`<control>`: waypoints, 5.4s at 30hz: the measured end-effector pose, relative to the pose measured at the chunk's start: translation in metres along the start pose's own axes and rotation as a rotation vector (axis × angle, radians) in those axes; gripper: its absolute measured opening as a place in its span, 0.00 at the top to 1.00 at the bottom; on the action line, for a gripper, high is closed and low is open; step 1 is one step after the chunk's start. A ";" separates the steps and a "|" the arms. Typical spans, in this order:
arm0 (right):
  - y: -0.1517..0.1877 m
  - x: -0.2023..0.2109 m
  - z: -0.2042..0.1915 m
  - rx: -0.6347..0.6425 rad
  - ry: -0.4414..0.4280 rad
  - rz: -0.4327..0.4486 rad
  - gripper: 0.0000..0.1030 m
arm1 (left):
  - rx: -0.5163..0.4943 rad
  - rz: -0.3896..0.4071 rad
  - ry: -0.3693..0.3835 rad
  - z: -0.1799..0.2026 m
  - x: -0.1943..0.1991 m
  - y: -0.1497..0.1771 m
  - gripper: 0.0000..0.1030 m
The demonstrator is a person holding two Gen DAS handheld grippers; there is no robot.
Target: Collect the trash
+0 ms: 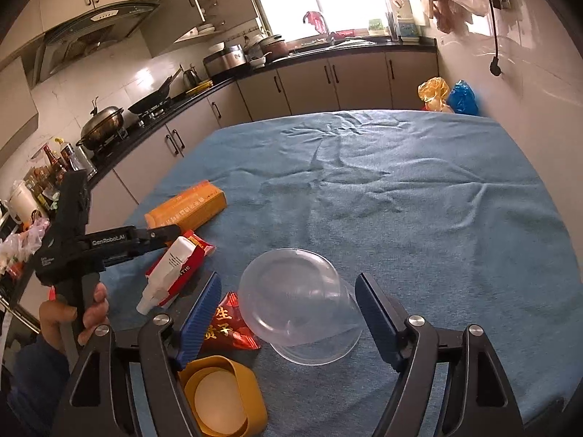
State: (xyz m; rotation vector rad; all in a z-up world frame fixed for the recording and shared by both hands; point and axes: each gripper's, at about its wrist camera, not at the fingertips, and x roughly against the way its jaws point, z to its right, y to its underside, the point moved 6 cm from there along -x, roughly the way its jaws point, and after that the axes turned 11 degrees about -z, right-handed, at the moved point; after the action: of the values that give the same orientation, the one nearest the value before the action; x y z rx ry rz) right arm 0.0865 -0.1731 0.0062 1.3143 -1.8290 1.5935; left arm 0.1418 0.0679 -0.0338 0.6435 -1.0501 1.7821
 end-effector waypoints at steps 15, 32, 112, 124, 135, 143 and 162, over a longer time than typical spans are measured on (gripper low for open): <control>0.006 -0.010 -0.011 0.089 0.098 -0.003 0.37 | -0.145 0.177 -0.142 0.019 0.037 0.004 0.78; -0.001 0.009 0.002 0.003 0.056 0.070 0.41 | -0.206 0.177 -0.108 0.031 0.048 0.010 0.86; 0.068 0.095 -0.076 0.020 -0.042 0.192 0.41 | -0.301 0.293 -0.334 0.069 0.143 0.159 0.59; 0.088 0.122 -0.091 0.038 -0.037 0.210 0.41 | -0.320 0.345 -0.350 0.078 0.165 0.172 0.59; 0.071 0.088 -0.125 0.073 -0.084 0.128 0.41 | -0.244 0.373 -0.373 0.038 0.179 0.164 0.59; 0.055 0.067 -0.173 0.145 -0.080 0.097 0.41 | -0.170 0.368 -0.373 -0.007 0.192 0.161 0.60; 0.061 0.059 -0.181 0.137 -0.094 0.066 0.41 | -0.303 0.063 -0.316 -0.029 0.138 0.205 0.24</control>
State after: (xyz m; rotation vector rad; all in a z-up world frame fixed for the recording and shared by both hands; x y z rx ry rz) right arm -0.0436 -0.0355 0.0696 1.4240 -1.8650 1.7467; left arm -0.1020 0.1157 -0.0174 0.7211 -1.5351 1.5588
